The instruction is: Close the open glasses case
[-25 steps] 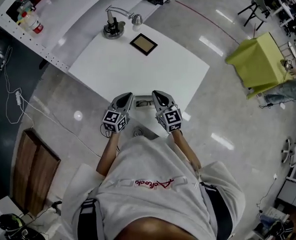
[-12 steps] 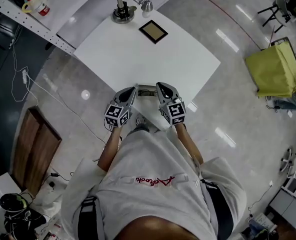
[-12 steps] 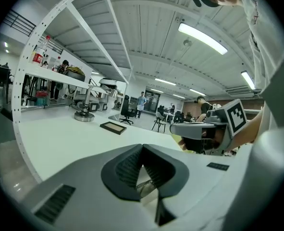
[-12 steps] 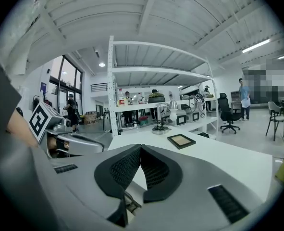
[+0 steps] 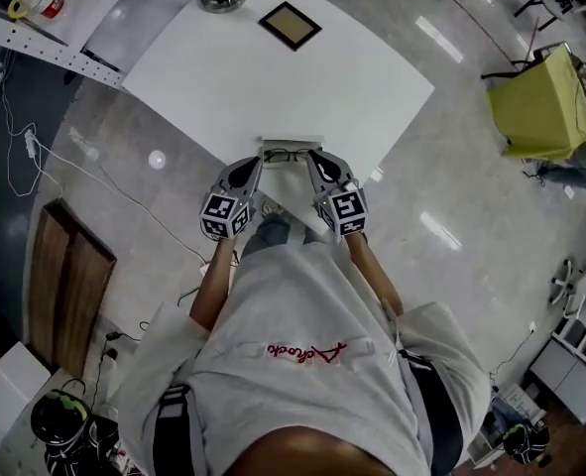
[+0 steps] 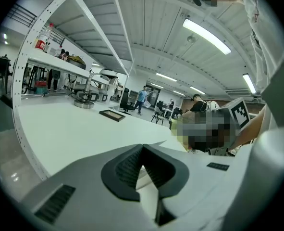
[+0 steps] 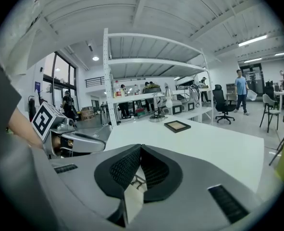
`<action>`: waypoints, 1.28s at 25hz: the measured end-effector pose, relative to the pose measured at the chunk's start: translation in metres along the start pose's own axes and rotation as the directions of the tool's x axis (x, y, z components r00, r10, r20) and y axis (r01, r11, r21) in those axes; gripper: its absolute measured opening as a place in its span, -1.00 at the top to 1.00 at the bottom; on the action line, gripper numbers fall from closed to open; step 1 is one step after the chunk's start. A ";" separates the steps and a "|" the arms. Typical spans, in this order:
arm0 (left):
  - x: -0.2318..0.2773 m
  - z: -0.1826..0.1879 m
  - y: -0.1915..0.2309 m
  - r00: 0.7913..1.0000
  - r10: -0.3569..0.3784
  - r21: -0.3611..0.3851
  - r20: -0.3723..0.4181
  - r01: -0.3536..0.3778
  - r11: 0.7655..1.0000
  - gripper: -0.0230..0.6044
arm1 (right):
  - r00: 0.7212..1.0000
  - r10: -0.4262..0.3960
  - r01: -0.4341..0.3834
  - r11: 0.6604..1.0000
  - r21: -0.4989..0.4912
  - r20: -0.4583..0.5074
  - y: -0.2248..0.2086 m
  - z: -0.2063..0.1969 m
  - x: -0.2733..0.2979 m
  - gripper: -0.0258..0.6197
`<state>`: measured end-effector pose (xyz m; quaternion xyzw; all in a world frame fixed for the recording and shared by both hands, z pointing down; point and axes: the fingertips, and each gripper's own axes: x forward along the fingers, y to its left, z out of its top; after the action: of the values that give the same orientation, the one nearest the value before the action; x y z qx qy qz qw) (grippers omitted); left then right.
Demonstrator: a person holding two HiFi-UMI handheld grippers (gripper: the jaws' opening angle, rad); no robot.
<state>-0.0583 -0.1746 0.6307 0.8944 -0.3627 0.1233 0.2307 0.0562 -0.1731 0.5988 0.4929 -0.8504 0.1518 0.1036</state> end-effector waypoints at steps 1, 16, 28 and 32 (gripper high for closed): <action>-0.001 -0.005 -0.001 1.000 0.000 -0.008 -0.008 0.000 1.000 0.85 | 1.000 -0.001 0.001 1.000 0.004 -0.010 0.001 -0.005 -0.003 0.82; 0.000 -0.066 -0.001 0.994 0.008 -0.048 -0.113 -0.013 0.999 0.85 | 0.993 0.018 -0.011 0.998 0.056 -0.120 0.016 -0.061 -0.021 0.82; 0.007 -0.067 -0.010 0.994 0.002 -0.060 -0.114 -0.009 0.998 0.85 | 0.992 0.024 -0.020 0.999 0.035 -0.121 -0.003 -0.056 0.001 0.82; 0.008 -0.068 -0.013 0.993 0.003 -0.062 -0.114 -0.010 0.998 0.84 | 0.993 0.024 -0.022 1.000 0.021 -0.115 -0.012 -0.050 0.016 0.82</action>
<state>-0.0475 -0.1369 0.6887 0.8772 -0.3555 0.1635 0.2783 0.0599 -0.1735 0.6521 0.4746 -0.8470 0.1895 0.1461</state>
